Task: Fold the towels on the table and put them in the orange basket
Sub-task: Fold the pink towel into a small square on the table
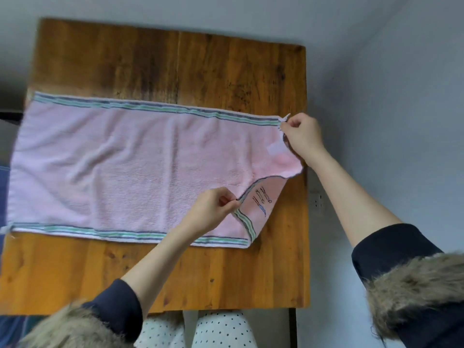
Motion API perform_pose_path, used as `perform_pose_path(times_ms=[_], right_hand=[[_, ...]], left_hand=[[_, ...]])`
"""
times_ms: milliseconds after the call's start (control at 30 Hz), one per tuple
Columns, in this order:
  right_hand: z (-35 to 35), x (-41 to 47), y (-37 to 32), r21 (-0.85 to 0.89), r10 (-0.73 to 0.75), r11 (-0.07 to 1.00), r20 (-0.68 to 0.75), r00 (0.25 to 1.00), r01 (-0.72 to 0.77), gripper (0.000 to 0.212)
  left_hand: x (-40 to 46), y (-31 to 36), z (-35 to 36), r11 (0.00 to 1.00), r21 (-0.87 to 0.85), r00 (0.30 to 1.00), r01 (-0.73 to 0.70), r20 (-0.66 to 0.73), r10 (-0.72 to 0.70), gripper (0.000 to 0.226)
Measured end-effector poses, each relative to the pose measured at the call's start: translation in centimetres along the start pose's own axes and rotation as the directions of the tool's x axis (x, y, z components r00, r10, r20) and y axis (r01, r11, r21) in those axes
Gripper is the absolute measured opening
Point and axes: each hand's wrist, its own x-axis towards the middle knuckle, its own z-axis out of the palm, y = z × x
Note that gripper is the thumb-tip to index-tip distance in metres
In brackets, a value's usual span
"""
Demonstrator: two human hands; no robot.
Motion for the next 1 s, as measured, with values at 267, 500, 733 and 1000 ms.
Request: perform_pose_path(times_ms=[267,500,733,1000], right_hand=[[5.8,-5.8,-12.2,0.065,-0.164,0.985,0.101,0.981,0.158,0.010],[13.2,-9.9,-23.8,0.159,-0.252,0.961,0.176,0.952,0.225,0.014],[22.9,-11.4,-31.4,0.172,-0.297,0.950,0.255,0.920,0.259,0.019],[30.8,-8.3,-30.0,-0.205,-0.254,0.924,0.298,0.920,0.322,0.022]], left_hand=[[-6.4,-2.5,-10.6,0.993,0.001,0.967,-0.119,-0.229,0.116,0.024],[-12.6,-7.5,-20.8,0.933,-0.304,0.916,-0.192,-0.396,0.060,0.017],[-15.6,-15.2,-28.2,0.915,-0.383,0.796,-0.127,-0.590,-0.137,0.016],[-13.4,-24.0,-28.4,0.875,-0.424,0.674,0.236,-0.577,-0.462,0.019]])
